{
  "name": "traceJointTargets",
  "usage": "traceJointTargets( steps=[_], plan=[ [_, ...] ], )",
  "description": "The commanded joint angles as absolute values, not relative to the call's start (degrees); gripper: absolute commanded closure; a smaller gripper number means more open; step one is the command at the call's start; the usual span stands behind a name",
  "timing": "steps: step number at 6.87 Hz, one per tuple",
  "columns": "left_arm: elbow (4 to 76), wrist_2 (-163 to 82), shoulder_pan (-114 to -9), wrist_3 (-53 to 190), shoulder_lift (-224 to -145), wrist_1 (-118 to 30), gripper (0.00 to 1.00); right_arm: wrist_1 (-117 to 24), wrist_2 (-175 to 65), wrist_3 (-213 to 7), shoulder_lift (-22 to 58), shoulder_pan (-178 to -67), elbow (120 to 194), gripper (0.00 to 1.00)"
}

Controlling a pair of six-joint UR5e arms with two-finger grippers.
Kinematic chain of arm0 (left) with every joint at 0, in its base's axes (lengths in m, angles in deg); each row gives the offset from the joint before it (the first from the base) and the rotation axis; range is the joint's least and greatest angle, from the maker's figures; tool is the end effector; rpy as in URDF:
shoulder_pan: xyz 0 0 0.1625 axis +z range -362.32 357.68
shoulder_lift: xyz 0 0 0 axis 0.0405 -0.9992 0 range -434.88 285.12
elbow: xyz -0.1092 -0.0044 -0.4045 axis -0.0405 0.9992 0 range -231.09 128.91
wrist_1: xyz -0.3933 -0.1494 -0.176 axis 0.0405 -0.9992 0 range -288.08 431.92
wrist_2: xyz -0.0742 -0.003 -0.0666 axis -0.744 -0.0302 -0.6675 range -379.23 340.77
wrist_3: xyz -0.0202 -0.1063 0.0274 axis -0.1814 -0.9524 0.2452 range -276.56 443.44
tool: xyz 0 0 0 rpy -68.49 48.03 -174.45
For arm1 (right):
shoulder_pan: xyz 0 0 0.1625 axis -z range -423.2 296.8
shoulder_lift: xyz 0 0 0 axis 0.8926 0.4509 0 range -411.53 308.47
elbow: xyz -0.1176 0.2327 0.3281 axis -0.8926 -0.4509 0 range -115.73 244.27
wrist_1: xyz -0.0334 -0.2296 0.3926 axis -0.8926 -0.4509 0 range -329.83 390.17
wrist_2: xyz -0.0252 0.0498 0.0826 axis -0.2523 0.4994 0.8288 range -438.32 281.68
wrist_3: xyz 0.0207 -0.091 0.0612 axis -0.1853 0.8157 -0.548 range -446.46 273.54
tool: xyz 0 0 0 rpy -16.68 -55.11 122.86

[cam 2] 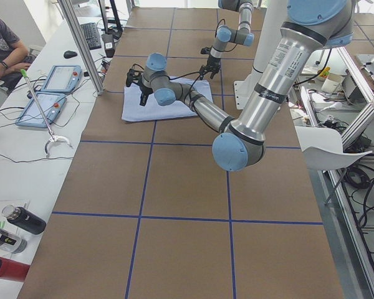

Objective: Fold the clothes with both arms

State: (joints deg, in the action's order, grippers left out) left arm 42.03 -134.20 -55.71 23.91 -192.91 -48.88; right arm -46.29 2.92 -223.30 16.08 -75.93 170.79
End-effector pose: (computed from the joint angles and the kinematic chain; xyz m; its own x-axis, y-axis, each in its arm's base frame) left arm 0.3521 -0.6184 0.2664 0.4980 0.1005 -0.8613 0.2934 0.9152 0.2764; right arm -0.5982 -0.2893 0.2643 0.1619 0.7756 0.6101 -0.6631 0.5434 -0.5148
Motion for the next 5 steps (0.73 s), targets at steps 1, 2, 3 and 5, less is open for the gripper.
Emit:
traceJointTargets(
  steps=[1,2,3,5],
  plan=[
    [42.17,-134.01,-55.58,22.97,-192.83,-48.93,0.39,-46.47,2.45,-224.1,14.21,-77.17,168.26,0.02],
    [42.25,-134.01,-55.58,22.88,-192.66,-48.93,0.39,-46.47,2.54,-224.45,13.86,-77.17,168.16,0.02],
    [42.17,-134.01,-55.5,22.88,-192.66,-48.93,0.39,-46.56,2.63,-224.45,13.86,-77.0,168.16,0.03],
    [42.25,-134.1,-55.5,22.88,-192.66,-48.93,0.39,-47.34,2.8,-224.63,13.86,-76.73,167.9,0.08]
  ],
)
